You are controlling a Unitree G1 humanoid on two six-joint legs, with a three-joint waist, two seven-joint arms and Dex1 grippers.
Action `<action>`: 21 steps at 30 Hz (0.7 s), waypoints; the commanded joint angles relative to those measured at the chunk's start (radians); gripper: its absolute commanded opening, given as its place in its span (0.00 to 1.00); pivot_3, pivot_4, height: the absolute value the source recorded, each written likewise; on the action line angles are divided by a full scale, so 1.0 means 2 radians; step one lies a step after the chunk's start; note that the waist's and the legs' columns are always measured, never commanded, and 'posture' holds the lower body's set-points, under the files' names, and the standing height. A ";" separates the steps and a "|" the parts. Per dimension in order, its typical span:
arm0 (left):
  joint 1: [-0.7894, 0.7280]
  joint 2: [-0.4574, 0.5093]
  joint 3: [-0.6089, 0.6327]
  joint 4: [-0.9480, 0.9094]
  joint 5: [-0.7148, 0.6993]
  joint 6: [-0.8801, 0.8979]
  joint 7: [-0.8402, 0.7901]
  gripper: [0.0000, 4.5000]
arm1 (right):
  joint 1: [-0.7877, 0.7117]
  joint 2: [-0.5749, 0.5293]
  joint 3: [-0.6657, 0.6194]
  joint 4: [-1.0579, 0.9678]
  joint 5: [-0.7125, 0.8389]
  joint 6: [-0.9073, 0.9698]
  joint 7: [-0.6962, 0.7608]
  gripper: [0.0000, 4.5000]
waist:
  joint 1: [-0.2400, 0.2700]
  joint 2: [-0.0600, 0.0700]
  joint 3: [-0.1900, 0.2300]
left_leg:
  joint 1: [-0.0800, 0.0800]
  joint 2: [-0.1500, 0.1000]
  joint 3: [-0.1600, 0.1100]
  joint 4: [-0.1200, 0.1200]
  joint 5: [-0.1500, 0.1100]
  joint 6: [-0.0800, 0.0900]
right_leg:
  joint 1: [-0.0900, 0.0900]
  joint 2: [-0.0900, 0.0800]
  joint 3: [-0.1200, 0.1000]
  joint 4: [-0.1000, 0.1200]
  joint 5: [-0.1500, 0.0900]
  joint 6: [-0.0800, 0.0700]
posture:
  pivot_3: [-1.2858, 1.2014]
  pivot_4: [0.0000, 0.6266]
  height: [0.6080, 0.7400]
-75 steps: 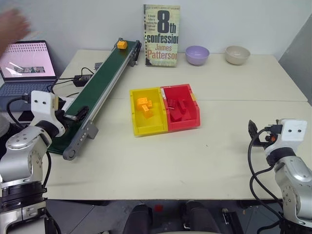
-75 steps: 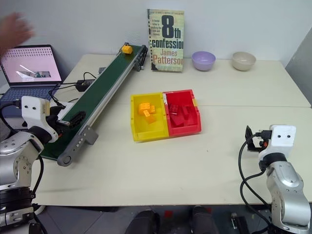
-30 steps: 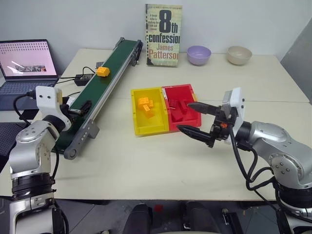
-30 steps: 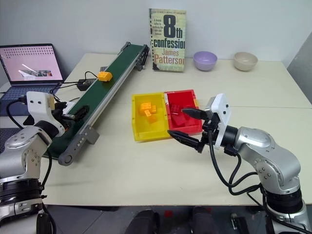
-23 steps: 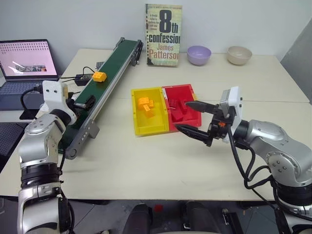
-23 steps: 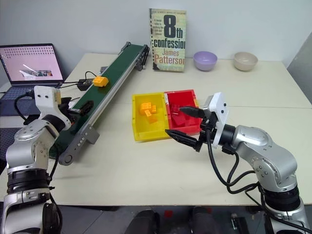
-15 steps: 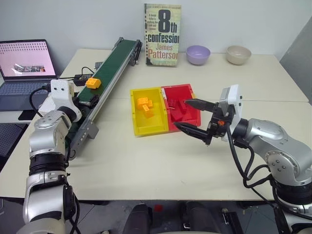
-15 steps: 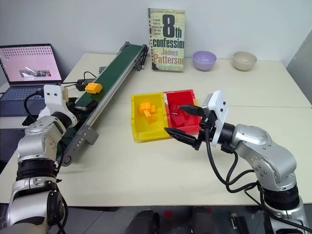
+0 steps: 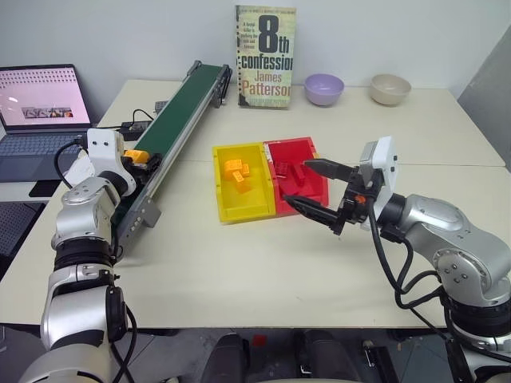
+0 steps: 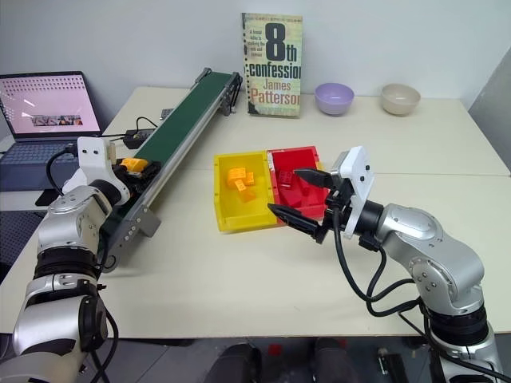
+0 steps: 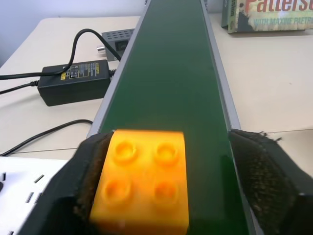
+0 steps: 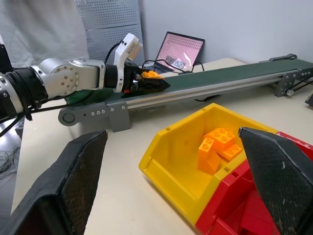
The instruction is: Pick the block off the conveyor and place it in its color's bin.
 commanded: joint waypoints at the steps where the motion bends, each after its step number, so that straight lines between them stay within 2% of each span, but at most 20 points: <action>1: 0.023 0.016 0.013 -0.052 -0.003 0.017 0.006 0.64 | -0.008 -0.001 -0.011 -0.013 0.013 -0.001 -0.003 1.00 | 0.000 0.000 0.000 | 0.000 0.000 0.000 0.000 0.000 0.000 | 0.000 0.000 0.000 0.000 0.000 0.000 | 0.52 0.24 1.00; 8: 0.076 0.019 0.034 -0.133 -0.017 0.063 0.021 0.34 | -0.018 0.002 -0.014 -0.002 0.019 0.002 -0.006 1.00 | 0.000 0.000 0.000 | 0.000 0.000 0.000 0.000 0.000 0.000 | 0.000 -0.002 0.000 0.001 0.000 0.000 | 0.52 0.24 1.00; 15: 0.095 0.022 0.050 -0.184 -0.026 0.094 0.034 0.34 | -0.023 0.005 -0.009 0.007 0.012 -0.003 -0.005 1.00 | 0.000 0.000 0.000 | 0.000 0.000 0.000 0.000 0.000 0.000 | 0.000 -0.003 0.000 0.001 0.000 0.000 | 0.52 0.24 1.00; 21: 0.025 -0.010 -0.004 -0.242 -0.055 0.140 -0.011 0.34 | -0.004 -0.018 -0.021 -0.005 -0.010 -0.008 -0.009 1.00 | 0.006 -0.001 0.000 | 0.000 -0.001 -0.001 0.000 0.000 0.000 | 0.000 -0.003 -0.001 0.000 0.000 0.000 | 0.52 0.24 1.00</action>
